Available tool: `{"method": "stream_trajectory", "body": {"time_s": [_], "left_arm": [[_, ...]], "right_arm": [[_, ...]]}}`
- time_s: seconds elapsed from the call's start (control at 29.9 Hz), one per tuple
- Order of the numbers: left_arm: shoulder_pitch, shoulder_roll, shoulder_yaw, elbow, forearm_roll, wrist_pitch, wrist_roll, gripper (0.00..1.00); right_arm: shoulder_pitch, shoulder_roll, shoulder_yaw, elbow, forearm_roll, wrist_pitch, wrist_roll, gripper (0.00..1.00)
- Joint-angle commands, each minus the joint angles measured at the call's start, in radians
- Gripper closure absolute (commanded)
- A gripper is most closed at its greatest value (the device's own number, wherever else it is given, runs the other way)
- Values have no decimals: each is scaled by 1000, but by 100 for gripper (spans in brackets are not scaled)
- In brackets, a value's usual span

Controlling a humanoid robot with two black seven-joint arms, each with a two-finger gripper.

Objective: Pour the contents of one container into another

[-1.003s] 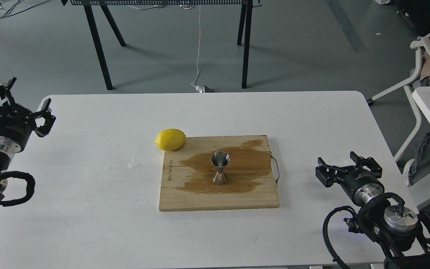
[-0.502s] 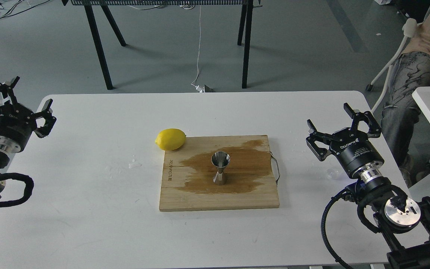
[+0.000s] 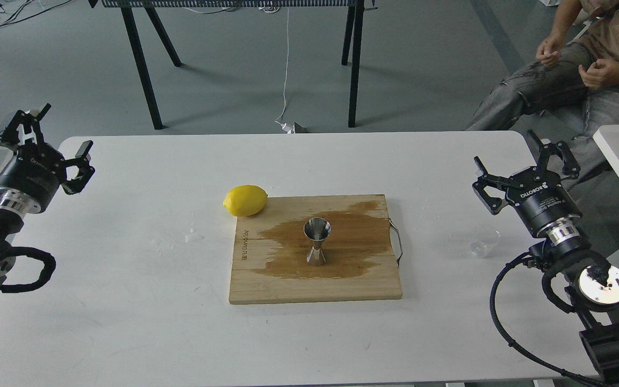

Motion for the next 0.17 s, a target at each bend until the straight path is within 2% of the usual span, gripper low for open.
{"method": "stream_trajectory", "body": {"time_s": [0.0, 0.13], "left_arm": [[7, -18, 0, 0, 0, 0, 0, 4], [13, -24, 0, 0, 0, 0, 0, 4]], "right_arm": [[3, 7, 11, -18, -1, 0, 4, 1], [8, 30, 40, -59, -1, 0, 8, 1]]}}
